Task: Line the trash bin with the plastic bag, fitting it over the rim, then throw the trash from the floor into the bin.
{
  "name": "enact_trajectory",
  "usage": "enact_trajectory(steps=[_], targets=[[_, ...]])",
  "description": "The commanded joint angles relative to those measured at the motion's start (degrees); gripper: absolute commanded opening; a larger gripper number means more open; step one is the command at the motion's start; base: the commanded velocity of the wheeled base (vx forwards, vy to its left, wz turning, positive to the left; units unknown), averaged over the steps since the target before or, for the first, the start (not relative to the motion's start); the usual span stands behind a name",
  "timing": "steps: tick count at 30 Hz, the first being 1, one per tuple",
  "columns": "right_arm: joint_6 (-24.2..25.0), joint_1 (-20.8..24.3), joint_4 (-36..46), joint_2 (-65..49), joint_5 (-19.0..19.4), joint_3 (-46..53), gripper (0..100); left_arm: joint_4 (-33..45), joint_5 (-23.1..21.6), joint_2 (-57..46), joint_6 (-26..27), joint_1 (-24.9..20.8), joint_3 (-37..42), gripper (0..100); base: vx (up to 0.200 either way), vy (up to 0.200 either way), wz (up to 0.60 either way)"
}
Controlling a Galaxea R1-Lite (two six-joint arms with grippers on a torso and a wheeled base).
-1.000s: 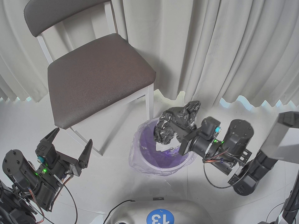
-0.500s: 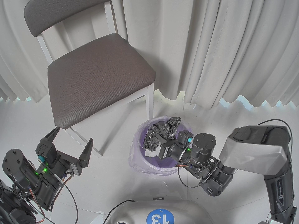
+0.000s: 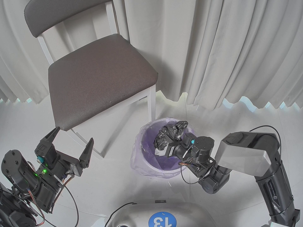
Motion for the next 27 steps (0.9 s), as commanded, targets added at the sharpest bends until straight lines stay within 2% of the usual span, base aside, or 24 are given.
enact_trajectory(steps=[1,9,13,17,24,27], targets=[[-2.5,-0.1,-1.0,3.9,-1.3,-2.8,0,-1.0,0.0,-0.1,0.0,0.0,0.0,100,0.000,0.000,0.00],[-3.6,0.1,-1.0,4.3,-1.5,-5.3,0,-1.0,0.0,-0.3,0.4,0.0,-0.2,100,0.000,0.000,0.00],[-3.8,-0.3,-1.0,6.1,-3.1,-7.5,0,-1.0,0.0,-0.3,0.4,0.0,-0.1,100,0.000,0.000,0.00],[-4.1,-0.2,-1.0,8.1,-2.8,-7.1,0,-1.0,0.0,-0.1,0.4,0.0,-0.1,100,0.000,0.000,0.00],[-7.8,0.2,-1.0,9.7,-2.6,-6.1,0,-1.0,0.0,-0.2,0.4,0.0,-0.1,100,0.000,0.000,0.00],[-7.6,0.2,-1.0,9.2,-2.6,-6.0,0,-1.0,0.0,-0.2,0.4,0.0,-0.1,100,0.000,0.000,0.00]])
